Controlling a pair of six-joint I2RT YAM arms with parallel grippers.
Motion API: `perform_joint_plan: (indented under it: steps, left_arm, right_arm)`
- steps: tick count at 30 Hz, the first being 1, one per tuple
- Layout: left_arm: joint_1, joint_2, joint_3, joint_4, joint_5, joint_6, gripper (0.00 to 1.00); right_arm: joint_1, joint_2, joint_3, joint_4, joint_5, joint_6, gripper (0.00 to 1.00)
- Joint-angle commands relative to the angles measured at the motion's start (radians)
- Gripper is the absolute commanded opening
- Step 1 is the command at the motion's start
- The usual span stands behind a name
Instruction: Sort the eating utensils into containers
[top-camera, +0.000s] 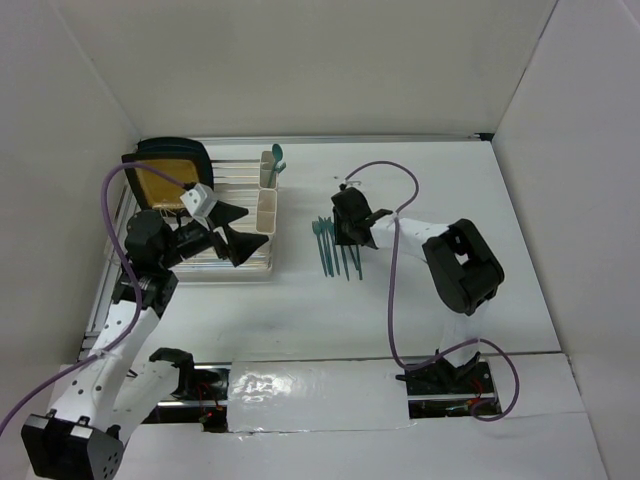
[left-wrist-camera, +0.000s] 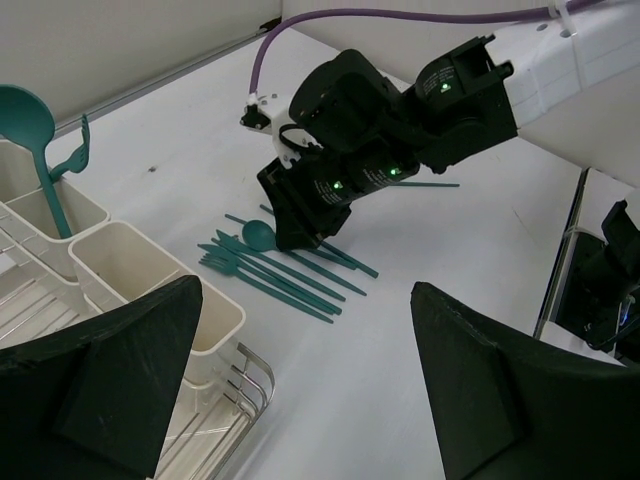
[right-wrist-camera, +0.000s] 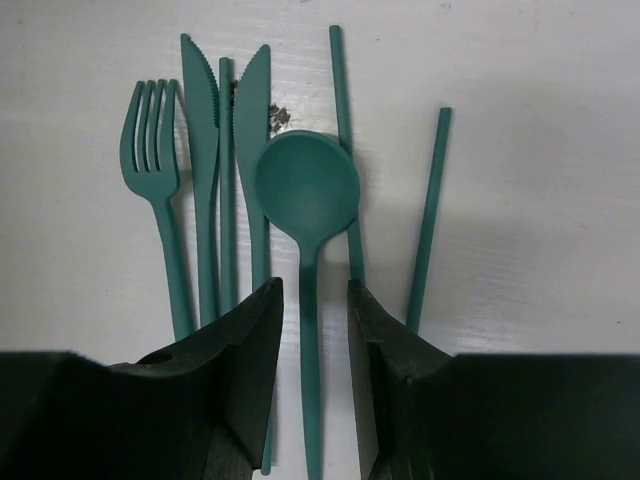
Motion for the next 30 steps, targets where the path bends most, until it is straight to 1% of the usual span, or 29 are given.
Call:
perform_joint_plan:
  steps: [1, 5, 10, 13, 14, 15, 16, 18, 19, 21, 22, 23, 24, 25, 26, 27, 28, 29, 30]
  left_arm:
    - [-0.005, -0.032, 0.009, 0.034, -0.004, -0.011, 0.98]
    - [-0.005, -0.043, 0.006, 0.034, -0.004, -0.011, 0.98]
    - [-0.008, -0.048, 0.006, 0.034, -0.008, -0.006, 0.98]
    - [-0.008, -0.048, 0.002, 0.031, -0.007, -0.003, 0.98]
    - [-0.008, -0.045, 0.006, 0.029, -0.007, -0.002, 0.98]
    - [-0.013, -0.043, 0.006, 0.026, -0.01, -0.002, 0.98]
    - [-0.017, -0.038, 0.004, 0.008, -0.013, 0.0, 0.98]
    - [-0.025, -0.003, 0.031, -0.003, -0.063, 0.014, 0.96]
    - [-0.043, 0.017, 0.048, -0.056, -0.086, 0.011, 0.95]
    - [-0.059, 0.09, 0.108, -0.112, -0.105, 0.004, 0.92]
    - [-0.068, 0.118, 0.127, -0.149, -0.105, -0.008, 0.91]
    - [-0.075, 0.174, 0.163, -0.175, -0.093, -0.017, 0.91]
    - [-0.088, 0.204, 0.183, -0.192, -0.083, -0.029, 0.89]
    - [-0.098, 0.23, 0.203, -0.218, -0.086, -0.055, 0.88]
    - [-0.12, 0.257, 0.225, -0.232, -0.102, -0.063, 0.86]
    - [-0.143, 0.303, 0.269, -0.236, -0.138, -0.072, 0.85]
    - [-0.185, 0.323, 0.295, -0.247, -0.16, -0.072, 0.85]
    - [-0.181, 0.342, 0.314, -0.253, -0.19, -0.072, 0.85]
    - [-0.212, 0.372, 0.35, -0.262, -0.216, -0.075, 0.85]
  right_arm:
    - [0.021, 0.03, 0.036, 0.023, 0.022, -0.015, 0.39]
    - [0.021, 0.076, 0.07, 0.0, 0.047, -0.014, 0.38]
    - [0.021, 0.113, 0.079, 0.0, 0.047, -0.018, 0.33]
    - [0.024, 0.134, 0.079, -0.011, 0.058, -0.021, 0.17]
    - [0.023, 0.135, 0.079, -0.011, 0.067, -0.021, 0.03]
    - [0.024, 0.133, 0.079, -0.02, 0.067, -0.02, 0.0]
    - [0.024, 0.125, 0.079, -0.02, 0.067, -0.018, 0.0]
    - [0.024, 0.089, 0.055, -0.02, 0.053, -0.012, 0.0]
    - [0.026, 0.034, 0.055, -0.02, 0.044, 0.004, 0.0]
    - [0.017, -0.029, 0.032, 0.009, -0.002, 0.032, 0.0]
    - [0.017, -0.104, 0.014, 0.023, -0.02, 0.057, 0.0]
    - [0.012, -0.138, 0.001, 0.063, -0.021, 0.107, 0.0]
    - [0.004, -0.179, -0.025, 0.087, -0.034, 0.179, 0.0]
    - [0.003, -0.245, -0.035, 0.112, -0.045, 0.207, 0.0]
    - [0.003, -0.272, -0.036, 0.161, -0.045, 0.231, 0.0]
    - [0.007, -0.292, -0.036, 0.172, -0.054, 0.277, 0.0]
    - [0.011, -0.313, -0.025, 0.172, -0.039, 0.3, 0.0]
    - [0.015, -0.319, -0.011, 0.163, -0.039, 0.316, 0.0]
    - [0.015, -0.322, 0.004, 0.154, -0.03, 0.336, 0.0]
